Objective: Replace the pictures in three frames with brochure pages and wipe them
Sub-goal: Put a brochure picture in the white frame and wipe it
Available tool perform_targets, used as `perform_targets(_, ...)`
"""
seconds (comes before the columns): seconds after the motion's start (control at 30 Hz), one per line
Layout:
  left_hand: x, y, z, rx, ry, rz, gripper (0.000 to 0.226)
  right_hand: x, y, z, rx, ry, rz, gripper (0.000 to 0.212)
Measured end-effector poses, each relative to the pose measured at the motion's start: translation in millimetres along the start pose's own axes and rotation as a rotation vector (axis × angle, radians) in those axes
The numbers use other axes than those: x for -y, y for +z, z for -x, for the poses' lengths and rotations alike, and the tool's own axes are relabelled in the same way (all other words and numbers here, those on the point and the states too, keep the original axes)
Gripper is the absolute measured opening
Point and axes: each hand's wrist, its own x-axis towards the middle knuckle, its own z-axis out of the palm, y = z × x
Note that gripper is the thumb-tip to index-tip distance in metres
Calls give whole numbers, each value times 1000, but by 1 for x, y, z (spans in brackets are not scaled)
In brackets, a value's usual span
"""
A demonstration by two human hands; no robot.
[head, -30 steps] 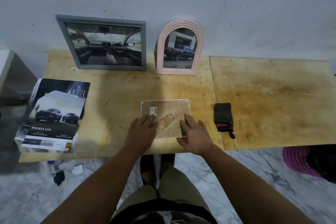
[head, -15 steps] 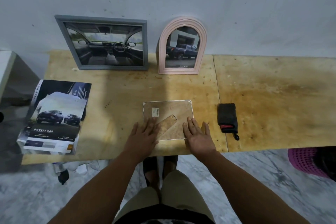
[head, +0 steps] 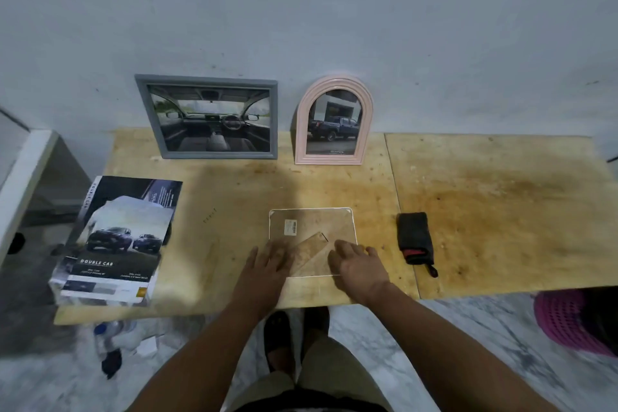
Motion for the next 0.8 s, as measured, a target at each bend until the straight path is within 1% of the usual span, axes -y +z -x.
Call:
perform_targets(0.1, 3, 0, 13, -22, 29, -53, 66, 17, 2, 9, 54, -33, -37, 69)
perform_targets(0.2, 11, 10, 23, -29, 75, -44, 69, 28, 7, 17, 96, 10, -79, 75)
perform_targets(0.3, 12, 16, 28, 38, 49, -11, 76, 31, 8, 18, 125, 38, -113, 78)
perform_targets(0.37, 9, 20, 26, 59, 40, 1, 79, 31, 7, 16, 140, 44, -122, 78)
perform_targets(0.43, 7, 20, 25, 120, 13, 15, 81, 31, 6, 13, 155, 51, -126, 79)
perform_targets(0.57, 3, 14, 22, 140, -7, 57, 82, 31, 8, 11, 176, 59, -150, 82)
perform_targets(0.67, -1, 9, 20, 154, -25, 41, 82, 27, 8, 9, 190, 43, -165, 80)
perform_targets(0.73, -4, 5, 18, 137, -35, 40, 81, 22, 4, 7, 192, 28, -203, 75)
perform_targets(0.8, -5, -2, 13, 71, -25, 48, 76, 15, -4, 3, 191, 8, -341, 68)
